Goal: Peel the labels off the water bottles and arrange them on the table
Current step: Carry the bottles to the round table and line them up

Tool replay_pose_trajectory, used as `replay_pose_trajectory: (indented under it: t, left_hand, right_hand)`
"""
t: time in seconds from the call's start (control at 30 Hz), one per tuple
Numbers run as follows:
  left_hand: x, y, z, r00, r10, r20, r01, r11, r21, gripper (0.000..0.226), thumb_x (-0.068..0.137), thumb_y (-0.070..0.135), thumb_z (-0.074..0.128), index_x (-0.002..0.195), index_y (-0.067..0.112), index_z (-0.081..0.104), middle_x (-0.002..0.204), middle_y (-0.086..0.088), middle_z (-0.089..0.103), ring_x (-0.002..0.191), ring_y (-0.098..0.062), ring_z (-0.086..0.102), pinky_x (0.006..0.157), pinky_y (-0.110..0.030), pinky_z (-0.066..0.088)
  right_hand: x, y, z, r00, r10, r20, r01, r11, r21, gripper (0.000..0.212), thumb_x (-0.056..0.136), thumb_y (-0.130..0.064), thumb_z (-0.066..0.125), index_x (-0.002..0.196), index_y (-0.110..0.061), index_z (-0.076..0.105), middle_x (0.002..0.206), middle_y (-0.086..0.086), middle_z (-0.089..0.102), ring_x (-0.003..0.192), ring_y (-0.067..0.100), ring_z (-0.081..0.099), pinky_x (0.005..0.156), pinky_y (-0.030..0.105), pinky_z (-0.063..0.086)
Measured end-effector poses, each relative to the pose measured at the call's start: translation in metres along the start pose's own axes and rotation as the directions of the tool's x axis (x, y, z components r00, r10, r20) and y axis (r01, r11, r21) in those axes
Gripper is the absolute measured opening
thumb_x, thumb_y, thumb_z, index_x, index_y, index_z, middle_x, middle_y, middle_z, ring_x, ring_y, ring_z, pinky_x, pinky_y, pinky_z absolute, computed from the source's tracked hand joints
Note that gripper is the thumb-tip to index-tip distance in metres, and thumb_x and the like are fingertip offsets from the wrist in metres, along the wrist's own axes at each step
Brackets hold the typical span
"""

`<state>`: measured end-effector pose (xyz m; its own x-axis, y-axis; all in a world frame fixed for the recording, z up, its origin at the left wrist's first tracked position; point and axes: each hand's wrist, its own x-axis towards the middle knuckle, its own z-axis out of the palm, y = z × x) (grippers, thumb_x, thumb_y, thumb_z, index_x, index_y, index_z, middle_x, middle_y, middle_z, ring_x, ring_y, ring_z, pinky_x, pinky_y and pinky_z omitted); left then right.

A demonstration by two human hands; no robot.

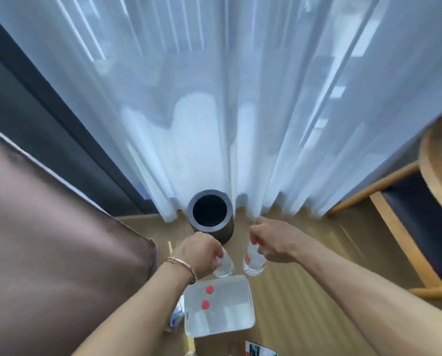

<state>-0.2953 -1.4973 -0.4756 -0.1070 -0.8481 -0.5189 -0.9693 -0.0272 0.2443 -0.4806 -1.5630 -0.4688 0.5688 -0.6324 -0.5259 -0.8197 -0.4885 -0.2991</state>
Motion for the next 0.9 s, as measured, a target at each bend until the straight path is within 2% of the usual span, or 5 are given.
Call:
replay_pose_trajectory:
  t: [0.17,0.33,0.43,0.8,0.9]
  left_hand:
    - [-0.067,0.048,-0.148,0.998,0.052,-0.029,-0.050,0.996,0.078,0.034,0.087,0.014,0.054,0.107,0.033,0.075,0.110,0.008,0.069,0.100,-0.014,0.065,0.080,-0.023,0.051]
    - [-0.145,0.104,-0.274,0.981,0.160,-0.105,-0.134,0.966,0.219,0.030,0.085,0.014,0.059,0.102,0.031,0.076,0.097,0.009,0.073,0.079,-0.007,0.059,0.078,-0.023,0.055]
    - [-0.186,0.137,-0.328,0.963,0.211,-0.167,-0.155,0.942,0.296,0.028,0.085,0.016,0.060,0.101,0.032,0.076,0.087,0.011,0.070,0.076,-0.008,0.059,0.070,-0.020,0.049]
    - [-0.243,0.189,-0.392,0.904,0.380,-0.199,-0.278,0.873,0.401,0.023,0.082,0.018,0.062,0.084,0.039,0.072,0.087,0.001,0.075,0.074,-0.011,0.064,0.072,-0.027,0.055]
    - [-0.244,0.199,-0.395,0.881,0.445,-0.162,-0.350,0.842,0.410,0.022,0.080,0.018,0.062,0.075,0.039,0.069,0.081,-0.004,0.075,0.067,-0.015,0.065,0.076,-0.033,0.059]
  right_hand:
    - [-0.077,-0.034,-0.138,0.998,-0.025,-0.061,0.020,0.997,-0.077,0.027,0.093,-0.012,0.055,0.118,-0.016,0.062,0.121,0.002,0.052,0.104,0.023,0.058,0.075,0.027,0.041]
    - [-0.157,-0.074,-0.248,0.986,-0.052,-0.158,0.016,0.975,-0.222,0.021,0.089,-0.017,0.064,0.111,-0.019,0.064,0.105,-0.003,0.058,0.088,0.018,0.053,0.060,0.022,0.037]
    - [-0.200,-0.094,-0.291,0.971,-0.086,-0.223,0.017,0.956,-0.294,0.023,0.090,-0.018,0.066,0.112,-0.018,0.064,0.106,-0.003,0.060,0.088,0.017,0.054,0.066,0.022,0.043]
    - [-0.294,-0.123,-0.341,0.943,0.017,-0.331,-0.114,0.954,-0.276,0.023,0.090,-0.020,0.069,0.112,-0.020,0.064,0.117,-0.002,0.065,0.100,0.017,0.060,0.087,0.030,0.052]
    - [-0.309,-0.125,-0.339,0.932,0.093,-0.350,-0.178,0.960,-0.218,0.022,0.091,-0.019,0.068,0.112,-0.019,0.064,0.112,-0.003,0.063,0.091,0.013,0.057,0.079,0.025,0.049]
